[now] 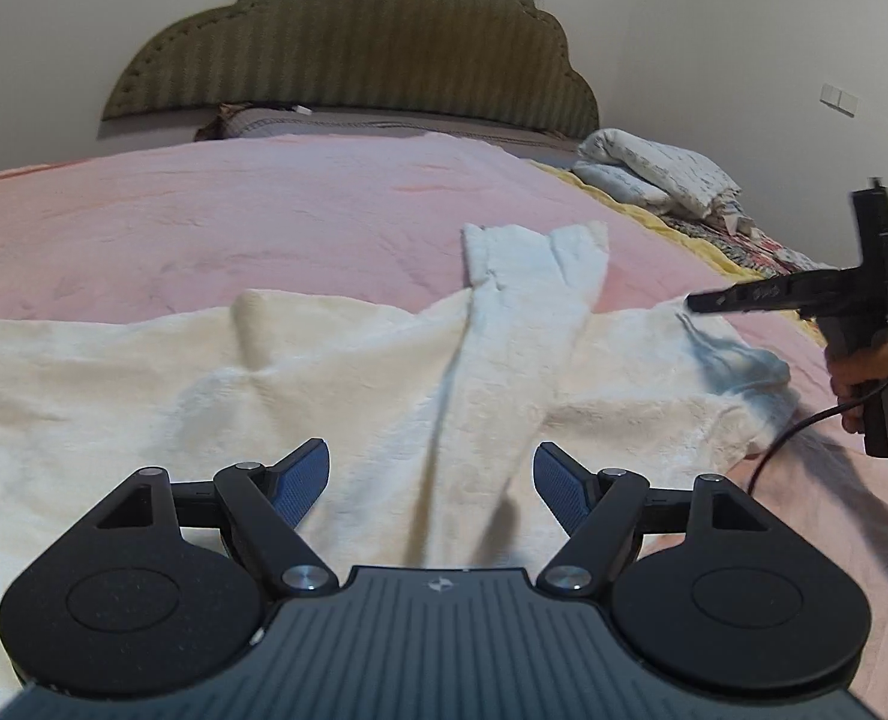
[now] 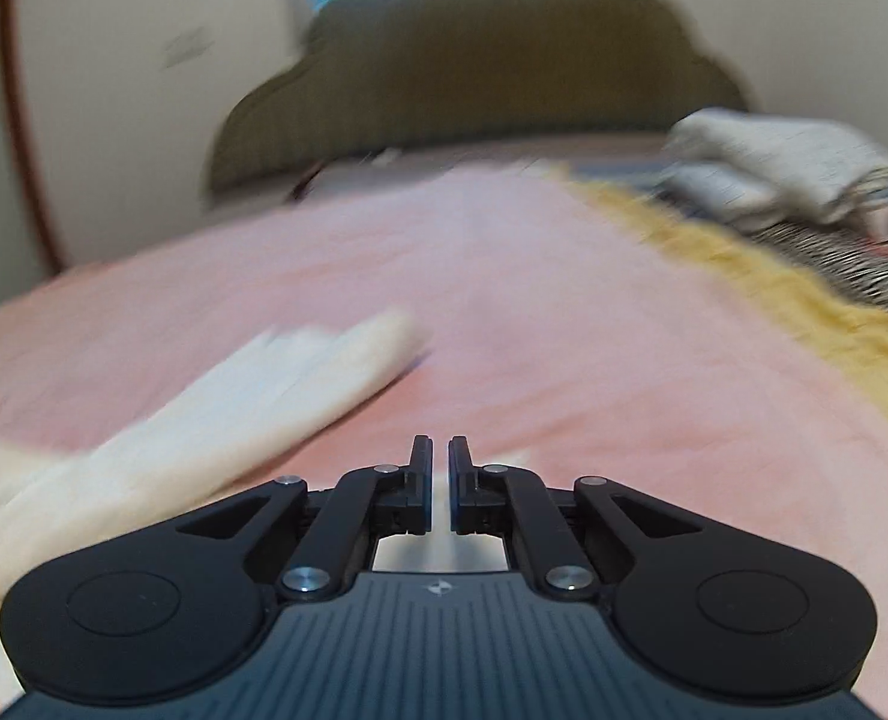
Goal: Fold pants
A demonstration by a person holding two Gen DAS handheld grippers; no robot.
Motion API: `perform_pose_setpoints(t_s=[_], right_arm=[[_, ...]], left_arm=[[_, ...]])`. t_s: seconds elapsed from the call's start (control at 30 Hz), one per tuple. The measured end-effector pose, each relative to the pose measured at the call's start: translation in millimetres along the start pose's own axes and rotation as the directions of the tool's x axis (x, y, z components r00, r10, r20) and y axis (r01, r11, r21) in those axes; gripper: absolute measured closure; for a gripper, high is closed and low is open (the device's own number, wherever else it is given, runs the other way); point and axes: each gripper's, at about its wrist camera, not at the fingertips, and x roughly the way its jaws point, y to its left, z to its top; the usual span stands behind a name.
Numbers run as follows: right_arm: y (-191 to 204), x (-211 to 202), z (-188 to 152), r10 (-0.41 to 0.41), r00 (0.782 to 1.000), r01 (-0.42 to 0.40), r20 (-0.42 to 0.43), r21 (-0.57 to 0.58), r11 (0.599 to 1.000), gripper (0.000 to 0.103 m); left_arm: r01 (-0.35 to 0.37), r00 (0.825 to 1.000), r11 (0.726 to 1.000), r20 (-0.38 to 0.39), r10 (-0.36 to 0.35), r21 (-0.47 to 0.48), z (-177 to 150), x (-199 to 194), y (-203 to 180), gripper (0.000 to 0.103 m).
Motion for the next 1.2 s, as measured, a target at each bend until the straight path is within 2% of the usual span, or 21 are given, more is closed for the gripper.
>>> perform_pose_setpoints(t_s=[0.1, 0.3, 0.4, 0.5, 0.6, 0.63, 0.67, 0.7, 0.73, 0.77, 0.8, 0.87, 0.9, 0.97, 1.0, 1.03, 1.07, 1.1, 1.13, 1.17, 1.2], right_arm=[[6, 29, -4, -0.055, 0.987, 0.051, -0.150, -0.032, 0.998, 0.099], [-24, 56, 13, 0.006, 0.998, 0.008, -0.068, 0.210, 0.978, 0.099], [1, 31, 14, -0.073, 0.996, 0.078, -0.043, 0.132, 0.988, 0.097], [26, 3, 0, 0.009, 0.999, -0.006, -0.037, 0.082, 0.997, 0.095], [48, 5, -20, 0.039, 0.991, -0.040, -0.124, -0.004, 0.999, 0.095], [52, 10, -28, 0.010, 0.989, -0.018, -0.148, -0.054, 0.998, 0.095], [52, 9, -33, -0.006, 0.994, -0.004, -0.106, -0.097, 0.995, 0.095], [48, 10, -34, -0.082, 0.993, 0.071, -0.079, -0.130, 0.989, 0.094], [43, 11, -34, -0.217, 0.975, 0.207, -0.053, -0.154, 0.966, 0.090], [38, 11, -32, -0.346, 0.937, 0.336, -0.044, -0.151, 0.930, 0.087], [31, 4, -28, -0.383, 0.923, 0.377, -0.047, -0.099, 0.921, 0.087], [28, -26, -28, -0.175, 0.985, 0.175, -0.003, 0.052, 0.983, 0.087], [34, -37, -31, -0.071, 0.997, 0.070, 0.015, 0.076, 0.995, 0.086], [61, -50, -40, 0.108, 0.994, -0.108, -0.008, 0.019, 0.994, 0.081], [74, -51, -46, 0.140, 0.989, -0.142, -0.047, -0.050, 0.989, 0.079], [86, -46, -53, 0.115, 0.988, -0.127, -0.104, -0.122, 0.984, 0.075], [91, -38, -62, 0.030, 0.987, -0.059, -0.157, -0.185, 0.981, 0.066], [86, -36, -69, -0.013, 0.989, -0.019, -0.149, -0.212, 0.977, 0.054], [72, -38, -72, -0.049, 0.992, 0.027, -0.118, -0.185, 0.982, 0.025], [57, -38, -72, -0.121, 0.986, 0.105, -0.118, -0.137, 0.985, 0.017], [46, -40, -71, -0.175, 0.978, 0.166, -0.109, -0.092, 0.982, 0.017]], left_arm=[[0.012, 1.000, 0.999, -0.006, -0.012, 0.030, -1, 9, -11, 0.026], [-0.008, 0.999, 0.995, 0.036, 0.005, 0.103, -5, 24, -20, 0.025], [-0.002, 0.999, 0.993, 0.039, -0.002, 0.120, -9, 26, -20, 0.024], [0.038, 0.999, 0.993, 0.033, -0.042, 0.115, -9, 27, -18, 0.015], [0.055, 0.998, 0.994, 0.035, -0.058, 0.098, -9, 27, -14, 0.013], [0.056, 0.998, 0.994, 0.034, -0.060, 0.089, -10, 27, -13, 0.012], [0.057, 0.998, 0.995, 0.035, -0.060, 0.083, -10, 26, -13, 0.011], [0.060, 0.997, 0.995, 0.035, -0.063, 0.077, -10, 26, -12, 0.010], [0.061, 0.997, 0.996, 0.035, -0.063, 0.073, -10, 26, -11, 0.008], [0.059, 0.997, 0.996, 0.036, -0.061, 0.068, -10, 26, -11, 0.007], [0.056, 0.998, 0.996, 0.037, -0.059, 0.064, -10, 26, -10, 0.007], [0.057, 0.998, 0.997, 0.034, -0.060, 0.060, -9, 27, -10, 0.006], [0.057, 0.998, 0.997, 0.034, -0.059, 0.060, -9, 27, -10, 0.006], [0.055, 0.998, 0.997, 0.037, -0.057, 0.063, -10, 27, -11, 0.006], [0.055, 0.998, 0.996, 0.039, -0.058, 0.063, -9, 27, -11, 0.006], [0.057, 0.997, 0.996, 0.042, -0.060, 0.061, -10, 26, -11, 0.006], [0.060, 0.997, 0.997, 0.045, -0.062, 0.057, -10, 25, -10, 0.006], [0.062, 0.997, 0.997, 0.047, -0.064, 0.053, -11, 25, -9, 0.006], [0.064, 0.997, 0.997, 0.050, -0.067, 0.049, -11, 25, -9, 0.005], [0.067, 0.996, 0.997, 0.050, -0.069, 0.045, -11, 25, -8, 0.005], [0.068, 0.996, 0.997, 0.049, -0.070, 0.045, -11, 25, -8, 0.005]])
